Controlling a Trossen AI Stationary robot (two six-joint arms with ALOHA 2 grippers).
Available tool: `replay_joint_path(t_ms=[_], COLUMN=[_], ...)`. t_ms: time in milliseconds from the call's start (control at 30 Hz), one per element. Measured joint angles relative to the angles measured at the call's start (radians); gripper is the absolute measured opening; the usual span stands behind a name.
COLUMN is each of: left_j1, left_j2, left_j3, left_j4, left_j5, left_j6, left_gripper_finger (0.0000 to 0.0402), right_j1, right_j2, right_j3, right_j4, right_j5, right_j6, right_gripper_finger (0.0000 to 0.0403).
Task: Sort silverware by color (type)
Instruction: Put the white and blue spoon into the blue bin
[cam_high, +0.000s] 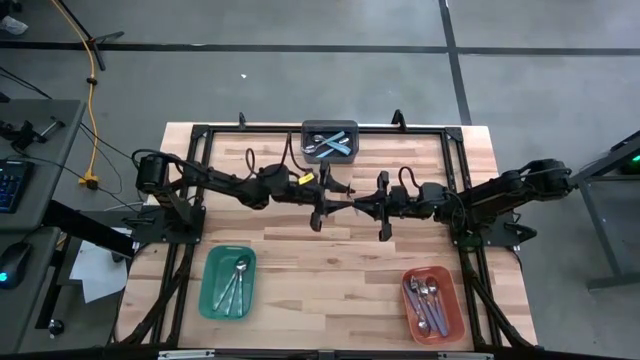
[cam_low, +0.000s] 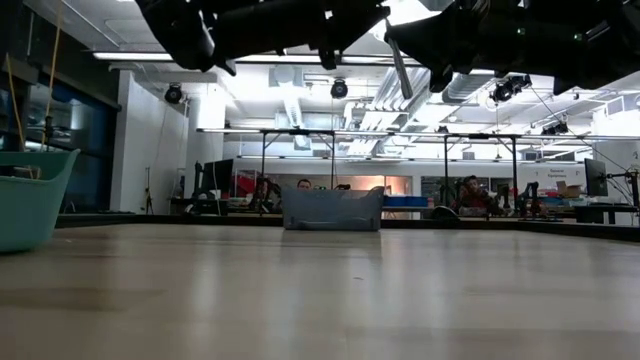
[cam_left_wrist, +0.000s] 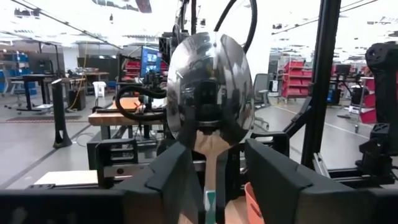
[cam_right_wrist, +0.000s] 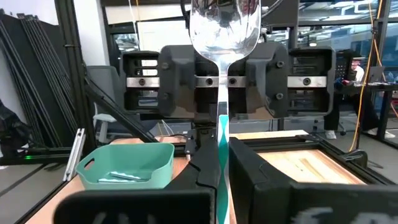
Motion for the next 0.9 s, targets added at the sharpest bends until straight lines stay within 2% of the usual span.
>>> replay_joint_path(t_ms=[267,333,533,700,900], left_j1=[0.005,0.010,0.024,0.023,0.020], left_j2=[0.000,0.000,-0.020,-0.108,-0.281], left_j3=[0.000,0.000,0.000,0.000,0.000], left_j4=[-0.005,-0.006,-0.076,-0.254,-0.583], left_j5=[0.001,0.008,0.059,0.035,-0.043], left_j6=[0.016,0.012,-0.019,0.024,0.052], left_gripper_finger=[0.0030,0.0011,0.0006,0.0004,0.0004], right_j1=[0.000,0.000,0.000,0.000,0.000], right_j2=[0.000,0.000,0.000,0.000,0.000], right_j3=[0.000,0.000,0.002,0.002,0.002], right_j4=[0.001,0.001,-0.031,-0.031,-0.033], right_j5=[0.000,0.000,0.007,0.054,0.051], right_j6=[0.000,0.000,0.023,0.024,0.023], right_gripper_finger=[0.0000,0.0000,0.0010,0.0065,0.0132])
